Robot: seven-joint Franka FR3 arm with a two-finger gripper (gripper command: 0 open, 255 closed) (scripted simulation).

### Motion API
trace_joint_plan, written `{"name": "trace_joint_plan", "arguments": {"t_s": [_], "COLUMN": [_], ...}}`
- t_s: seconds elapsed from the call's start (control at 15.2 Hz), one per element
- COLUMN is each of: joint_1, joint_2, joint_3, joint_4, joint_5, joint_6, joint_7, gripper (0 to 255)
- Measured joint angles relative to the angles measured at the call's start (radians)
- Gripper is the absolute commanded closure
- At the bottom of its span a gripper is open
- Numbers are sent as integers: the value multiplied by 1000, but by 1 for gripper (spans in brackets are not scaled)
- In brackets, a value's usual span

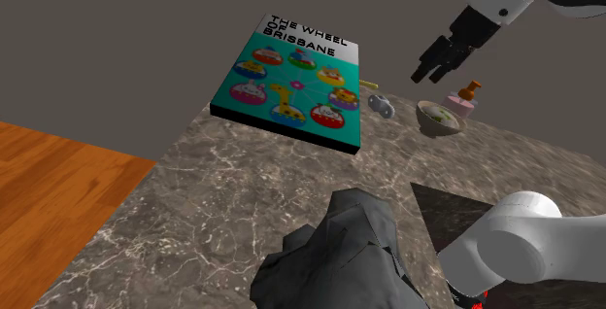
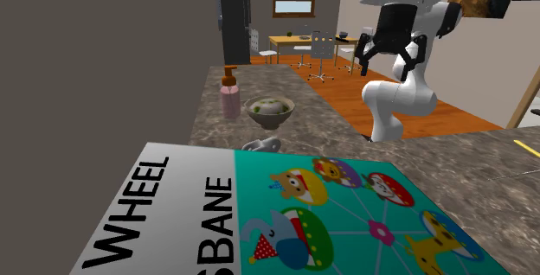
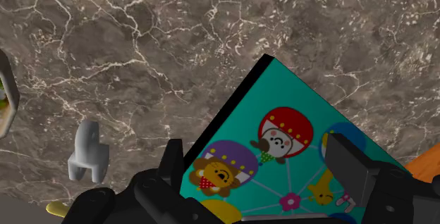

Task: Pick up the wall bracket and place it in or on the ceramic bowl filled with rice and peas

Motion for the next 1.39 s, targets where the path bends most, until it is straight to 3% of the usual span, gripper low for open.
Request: {"name": "trace_joint_plan", "arguments": {"t_s": [0.46,0.92,1.39], "joint_1": [-24,-53,-73], "joint_2": [102,287,506], "joint_3": [-62,-157,-249], "joint_4": [-17,-11,61], "joint_5": [-39,-79,-81], "joint_6": [104,266,398], "joint_7": [-61,-154,-253], "gripper": [0,0,0]}}
